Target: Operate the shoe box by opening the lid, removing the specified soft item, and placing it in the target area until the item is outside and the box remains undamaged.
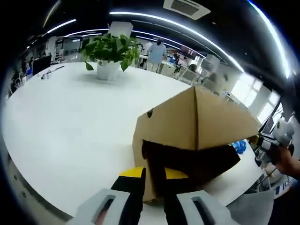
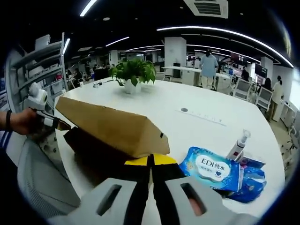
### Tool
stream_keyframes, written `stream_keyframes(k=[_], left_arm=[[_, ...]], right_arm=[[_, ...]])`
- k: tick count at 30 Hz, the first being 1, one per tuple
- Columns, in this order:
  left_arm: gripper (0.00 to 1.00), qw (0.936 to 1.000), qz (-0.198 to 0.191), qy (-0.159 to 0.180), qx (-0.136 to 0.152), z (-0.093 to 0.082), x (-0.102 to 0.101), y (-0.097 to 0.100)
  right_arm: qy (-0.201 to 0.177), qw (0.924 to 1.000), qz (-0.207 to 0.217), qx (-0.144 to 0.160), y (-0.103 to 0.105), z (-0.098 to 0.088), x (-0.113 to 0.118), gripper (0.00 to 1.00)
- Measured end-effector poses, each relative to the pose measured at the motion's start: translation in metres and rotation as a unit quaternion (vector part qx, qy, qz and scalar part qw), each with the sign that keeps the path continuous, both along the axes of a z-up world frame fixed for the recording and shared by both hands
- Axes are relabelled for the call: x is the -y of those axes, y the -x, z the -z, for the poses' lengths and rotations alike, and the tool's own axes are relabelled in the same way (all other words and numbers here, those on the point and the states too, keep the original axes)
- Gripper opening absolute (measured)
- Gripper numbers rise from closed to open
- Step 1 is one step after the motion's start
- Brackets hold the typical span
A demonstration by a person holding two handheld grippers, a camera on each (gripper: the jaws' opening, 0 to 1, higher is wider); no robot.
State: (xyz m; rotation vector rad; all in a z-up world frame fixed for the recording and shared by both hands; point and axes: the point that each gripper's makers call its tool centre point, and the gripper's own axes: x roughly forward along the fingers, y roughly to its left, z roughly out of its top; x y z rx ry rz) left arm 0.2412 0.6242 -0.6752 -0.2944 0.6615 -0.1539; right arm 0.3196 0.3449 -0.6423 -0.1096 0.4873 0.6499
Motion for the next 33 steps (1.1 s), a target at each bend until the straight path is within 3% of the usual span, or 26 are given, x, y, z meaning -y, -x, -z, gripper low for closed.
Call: stream_keyframes(k=[4,12,15,33], left_arm=[[0.14,0.9997,0.011,0.007,0.022,-0.011,0.004,0.0],[0.13,0.9989,0.032,-0.004,0.033,-0.015,0.01,-0.002],[0.13,0.9987,0.039,-0.016,0.028,-0.012,0.009,-0.001],[0.13,1.0,0.005,0.0,-0.002,0.009,-0.004,0.015]], right_arm=[[-0.01,0.9999,0.004,-0.01,0.004,0.004,0.001,0.0],[-0.023,0.9995,0.007,-0.02,0.008,0.007,0.001,0.0],[-0.024,0.9994,0.006,-0.025,0.011,0.011,0.002,0.0],[-0.034,0.9974,0.004,-0.064,0.03,0.034,0.004,0.0]])
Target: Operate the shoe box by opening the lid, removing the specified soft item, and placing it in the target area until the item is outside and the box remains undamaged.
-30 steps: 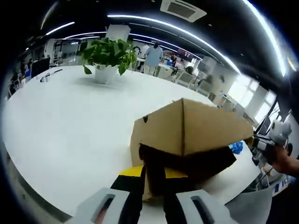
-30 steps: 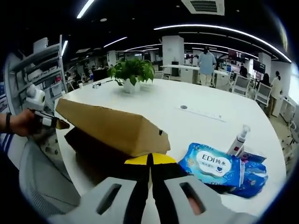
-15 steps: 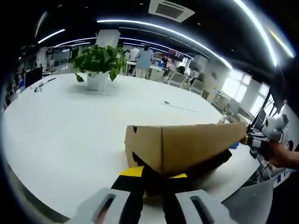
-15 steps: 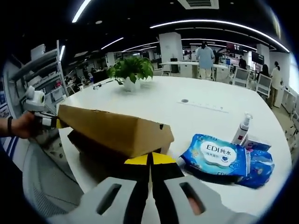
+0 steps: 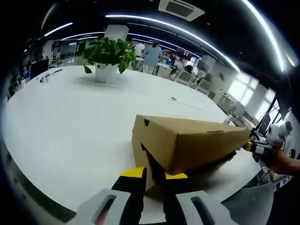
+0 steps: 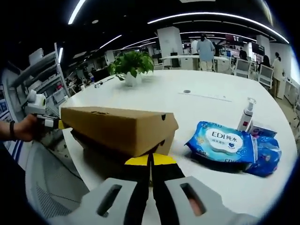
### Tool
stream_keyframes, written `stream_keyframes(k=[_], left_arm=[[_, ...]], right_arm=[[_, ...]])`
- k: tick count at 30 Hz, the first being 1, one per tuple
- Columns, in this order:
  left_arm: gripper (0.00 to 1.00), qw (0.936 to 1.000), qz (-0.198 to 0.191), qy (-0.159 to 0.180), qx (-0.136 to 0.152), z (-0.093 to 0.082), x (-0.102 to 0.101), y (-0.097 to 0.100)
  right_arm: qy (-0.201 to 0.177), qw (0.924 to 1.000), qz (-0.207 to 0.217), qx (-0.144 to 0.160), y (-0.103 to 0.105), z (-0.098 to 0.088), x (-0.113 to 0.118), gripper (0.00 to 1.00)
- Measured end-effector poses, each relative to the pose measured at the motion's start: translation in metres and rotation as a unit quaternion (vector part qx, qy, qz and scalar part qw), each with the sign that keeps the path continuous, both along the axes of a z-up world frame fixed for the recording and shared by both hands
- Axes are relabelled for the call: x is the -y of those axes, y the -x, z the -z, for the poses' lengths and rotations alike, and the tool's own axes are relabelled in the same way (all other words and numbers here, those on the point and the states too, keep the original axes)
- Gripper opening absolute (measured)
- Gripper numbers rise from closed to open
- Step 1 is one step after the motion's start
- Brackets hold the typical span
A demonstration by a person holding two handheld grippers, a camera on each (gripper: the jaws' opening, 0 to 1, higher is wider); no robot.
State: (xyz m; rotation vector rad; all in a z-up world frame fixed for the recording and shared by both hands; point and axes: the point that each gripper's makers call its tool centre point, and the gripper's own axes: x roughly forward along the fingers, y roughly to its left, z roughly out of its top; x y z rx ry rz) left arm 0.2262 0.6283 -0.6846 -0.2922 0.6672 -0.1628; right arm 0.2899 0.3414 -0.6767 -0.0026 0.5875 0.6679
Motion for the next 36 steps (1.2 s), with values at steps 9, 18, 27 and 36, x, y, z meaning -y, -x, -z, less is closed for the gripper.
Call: stream_keyframes(k=[9,18,27,36], left_arm=[[0.13,0.9994,-0.029,0.003,-0.016,0.009,-0.01,0.01],[0.13,0.9985,-0.051,0.003,-0.021,0.012,-0.018,0.016],[0.13,0.9971,-0.073,0.016,-0.014,0.006,-0.028,0.019],[0.13,0.9965,-0.077,0.031,0.002,-0.005,-0.027,0.015]], right_arm=[[-0.003,0.9999,0.001,-0.015,0.006,0.008,0.002,0.0],[-0.003,0.9996,-0.001,-0.027,0.012,0.016,0.002,0.0],[0.002,0.9994,0.005,-0.033,0.012,0.019,0.013,0.0],[-0.005,0.9993,0.013,-0.033,0.012,0.013,0.024,0.0]])
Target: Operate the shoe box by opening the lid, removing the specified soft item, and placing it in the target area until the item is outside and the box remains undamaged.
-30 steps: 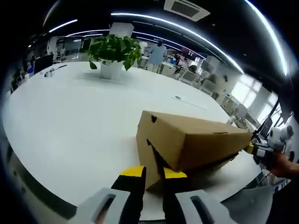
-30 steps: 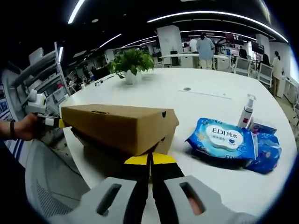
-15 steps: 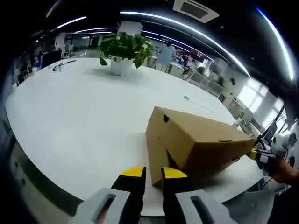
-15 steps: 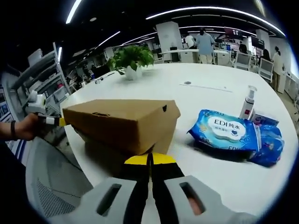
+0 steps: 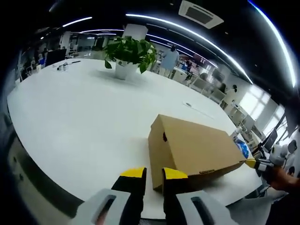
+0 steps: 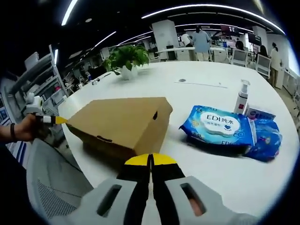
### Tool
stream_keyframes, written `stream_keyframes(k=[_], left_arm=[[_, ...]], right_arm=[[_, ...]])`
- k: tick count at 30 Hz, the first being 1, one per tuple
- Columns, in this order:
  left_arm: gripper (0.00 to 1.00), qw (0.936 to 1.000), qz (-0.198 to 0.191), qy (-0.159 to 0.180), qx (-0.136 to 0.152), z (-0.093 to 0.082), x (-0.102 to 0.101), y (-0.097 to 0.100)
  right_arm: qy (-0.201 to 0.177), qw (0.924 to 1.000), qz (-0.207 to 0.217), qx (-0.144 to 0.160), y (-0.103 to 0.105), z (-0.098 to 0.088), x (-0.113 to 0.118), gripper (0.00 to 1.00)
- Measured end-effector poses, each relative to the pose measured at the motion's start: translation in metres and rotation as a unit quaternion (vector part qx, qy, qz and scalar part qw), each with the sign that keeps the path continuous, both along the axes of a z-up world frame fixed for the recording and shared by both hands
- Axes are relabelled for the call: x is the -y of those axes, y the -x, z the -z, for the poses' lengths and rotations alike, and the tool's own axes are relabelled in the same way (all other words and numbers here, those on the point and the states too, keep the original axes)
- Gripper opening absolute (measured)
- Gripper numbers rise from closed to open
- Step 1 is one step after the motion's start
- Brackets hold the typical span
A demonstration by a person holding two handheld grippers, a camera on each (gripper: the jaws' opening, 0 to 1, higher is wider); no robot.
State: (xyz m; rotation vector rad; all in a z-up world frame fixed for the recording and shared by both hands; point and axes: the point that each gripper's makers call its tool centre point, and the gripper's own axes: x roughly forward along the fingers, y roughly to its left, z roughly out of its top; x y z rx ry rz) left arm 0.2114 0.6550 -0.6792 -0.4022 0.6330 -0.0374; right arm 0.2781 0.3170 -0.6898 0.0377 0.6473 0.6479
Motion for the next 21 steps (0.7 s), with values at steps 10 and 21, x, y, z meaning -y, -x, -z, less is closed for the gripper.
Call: stream_keyframes(k=[10,21], left_arm=[[0.2,0.9992,0.024,0.022,0.025,-0.009,0.016,-0.011],[0.2,0.9962,0.064,0.055,-0.022,0.018,0.039,-0.018]], right_arm=[[-0.078,0.9966,-0.025,0.0,-0.009,-0.021,-0.033,0.21],[-0.065,0.9962,-0.016,-0.055,-0.004,0.014,-0.038,0.27]])
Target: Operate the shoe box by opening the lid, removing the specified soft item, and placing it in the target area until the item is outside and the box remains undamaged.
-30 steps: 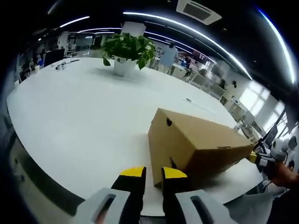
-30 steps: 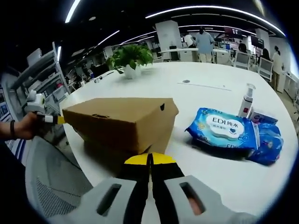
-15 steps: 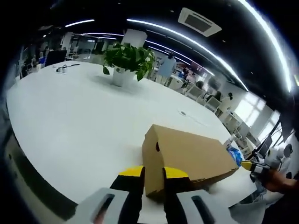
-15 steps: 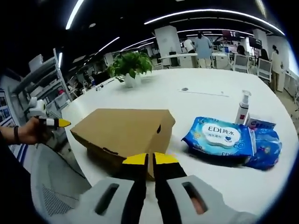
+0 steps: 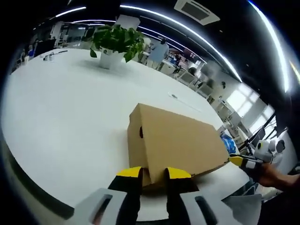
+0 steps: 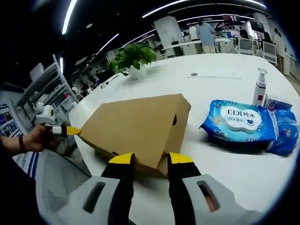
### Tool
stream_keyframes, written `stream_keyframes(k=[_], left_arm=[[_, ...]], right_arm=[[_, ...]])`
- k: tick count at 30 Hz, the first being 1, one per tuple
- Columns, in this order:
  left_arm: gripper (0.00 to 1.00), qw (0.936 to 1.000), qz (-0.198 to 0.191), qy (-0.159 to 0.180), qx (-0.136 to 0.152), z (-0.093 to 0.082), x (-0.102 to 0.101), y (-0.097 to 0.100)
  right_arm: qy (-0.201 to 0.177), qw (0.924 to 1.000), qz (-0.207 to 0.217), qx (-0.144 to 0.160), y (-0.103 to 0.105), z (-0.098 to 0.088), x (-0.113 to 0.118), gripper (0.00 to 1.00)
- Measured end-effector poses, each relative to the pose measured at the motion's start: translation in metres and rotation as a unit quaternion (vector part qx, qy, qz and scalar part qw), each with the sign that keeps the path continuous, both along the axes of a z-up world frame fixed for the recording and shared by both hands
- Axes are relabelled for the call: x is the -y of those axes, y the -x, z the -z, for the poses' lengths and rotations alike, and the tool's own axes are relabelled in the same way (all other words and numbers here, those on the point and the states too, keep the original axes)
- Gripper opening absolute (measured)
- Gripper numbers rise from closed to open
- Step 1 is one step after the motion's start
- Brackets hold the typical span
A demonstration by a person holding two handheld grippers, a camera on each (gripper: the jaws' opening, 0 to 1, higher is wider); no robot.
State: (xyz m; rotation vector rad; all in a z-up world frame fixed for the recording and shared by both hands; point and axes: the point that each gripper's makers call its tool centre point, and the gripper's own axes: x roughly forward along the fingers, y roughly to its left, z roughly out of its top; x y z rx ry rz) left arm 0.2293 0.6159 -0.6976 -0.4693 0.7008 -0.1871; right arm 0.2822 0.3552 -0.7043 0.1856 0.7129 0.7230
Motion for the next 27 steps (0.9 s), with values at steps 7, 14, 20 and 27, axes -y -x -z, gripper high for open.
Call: stream_keyframes(k=[7,14,20,27], left_arm=[[0.2,1.0,-0.004,0.0,0.004,-0.001,-0.002,-0.022],[0.21,0.9999,-0.006,0.012,0.009,0.0,-0.002,-0.06],[0.21,0.9998,0.006,0.006,0.017,-0.001,0.006,-0.097],[0.21,0.9995,0.016,0.003,0.026,-0.001,0.016,-0.13]], right_arm=[[0.002,0.9999,0.015,-0.001,-0.014,0.0,-0.004,0.27],[0.002,0.9992,0.039,0.0,-0.047,0.0,-0.002,0.26],[-0.001,0.9983,0.057,0.003,-0.08,0.0,0.006,0.26],[0.006,0.9965,0.083,0.003,-0.099,-0.001,0.017,0.26]])
